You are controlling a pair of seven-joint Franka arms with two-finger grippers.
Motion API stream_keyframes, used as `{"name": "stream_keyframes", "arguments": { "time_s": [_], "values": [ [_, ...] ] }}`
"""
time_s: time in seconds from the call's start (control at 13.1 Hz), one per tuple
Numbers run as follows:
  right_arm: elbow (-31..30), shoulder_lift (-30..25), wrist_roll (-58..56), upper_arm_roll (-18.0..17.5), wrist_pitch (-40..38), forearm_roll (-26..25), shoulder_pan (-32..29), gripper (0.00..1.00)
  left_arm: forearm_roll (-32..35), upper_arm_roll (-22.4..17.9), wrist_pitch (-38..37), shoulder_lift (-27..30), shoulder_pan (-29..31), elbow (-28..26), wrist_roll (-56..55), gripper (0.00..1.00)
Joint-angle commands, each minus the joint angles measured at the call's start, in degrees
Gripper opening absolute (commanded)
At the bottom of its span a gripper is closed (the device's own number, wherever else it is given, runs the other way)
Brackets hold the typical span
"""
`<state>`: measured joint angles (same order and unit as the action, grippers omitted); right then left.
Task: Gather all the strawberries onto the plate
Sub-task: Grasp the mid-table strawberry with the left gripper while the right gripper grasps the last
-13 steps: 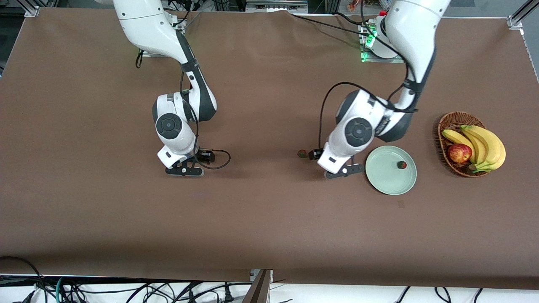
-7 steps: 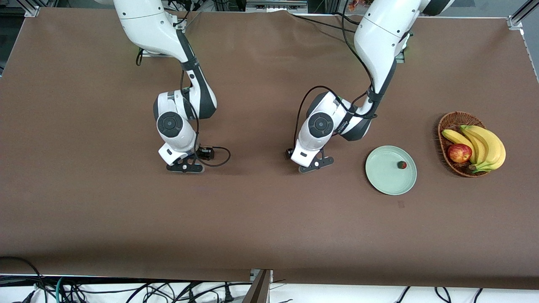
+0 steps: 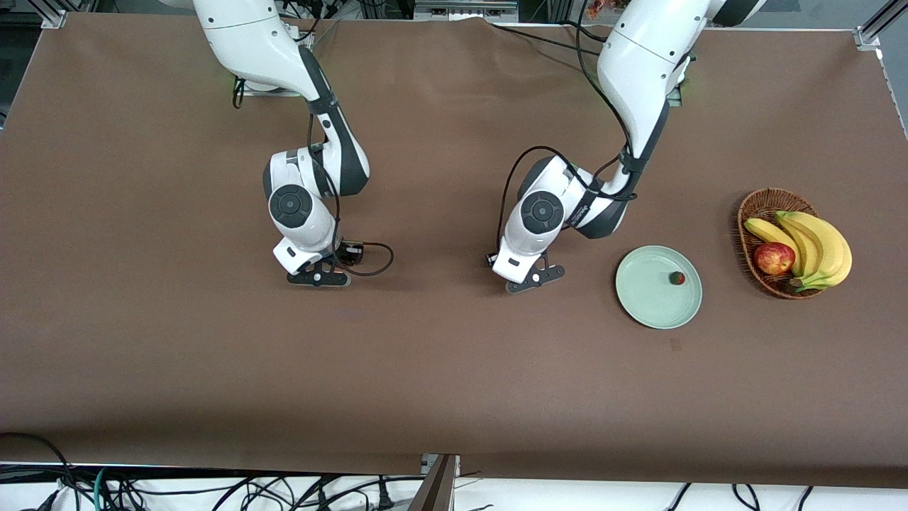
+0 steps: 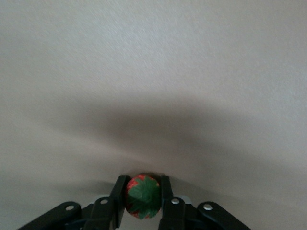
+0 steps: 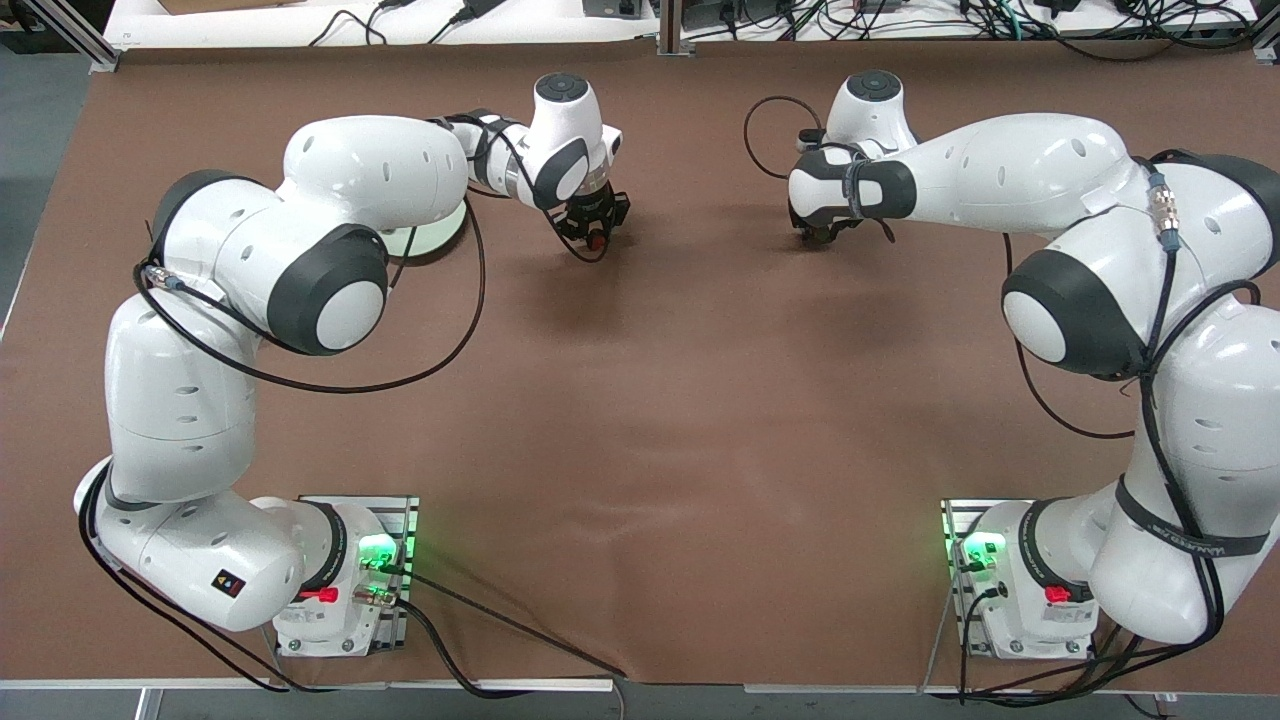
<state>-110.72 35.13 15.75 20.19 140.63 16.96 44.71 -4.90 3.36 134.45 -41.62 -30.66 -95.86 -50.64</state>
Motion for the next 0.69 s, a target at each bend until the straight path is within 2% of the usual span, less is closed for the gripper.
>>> {"name": "stream_keyframes", "arguments": {
  "time_s": [0.0,0.23,0.38,0.46,0.61],
  "values": [
    [-2.40,-2.44,-0.37,-0.24,0.44,1.06,0.20,0.31,0.50,-1.60,-7.94,4.07,2.60,0.67,4.72,0.02],
    [-2.31,-2.53,-0.46,-0.24,0.44,1.06,0.11,0.26,0.68,-1.60,-13.76,7.42,9.98,1.03,18.77,0.05],
    [-2.13,-2.61,-0.54,-0.24,0.26,1.06,0.20,0.12,0.68,-1.51,-16.48,8.83,14.73,1.03,29.49,0.06],
    [-1.87,-2.61,-0.63,-0.24,0.18,1.06,0.20,0.09,0.68,-1.51,-17.45,9.01,16.93,1.03,35.46,0.06],
    [1.80,-3.23,1.37,-0.41,-3.84,1.67,0.38,0.09,0.68,-1.51,-18.78,8.93,21.06,0.85,46.46,0.06]
  ]
}}
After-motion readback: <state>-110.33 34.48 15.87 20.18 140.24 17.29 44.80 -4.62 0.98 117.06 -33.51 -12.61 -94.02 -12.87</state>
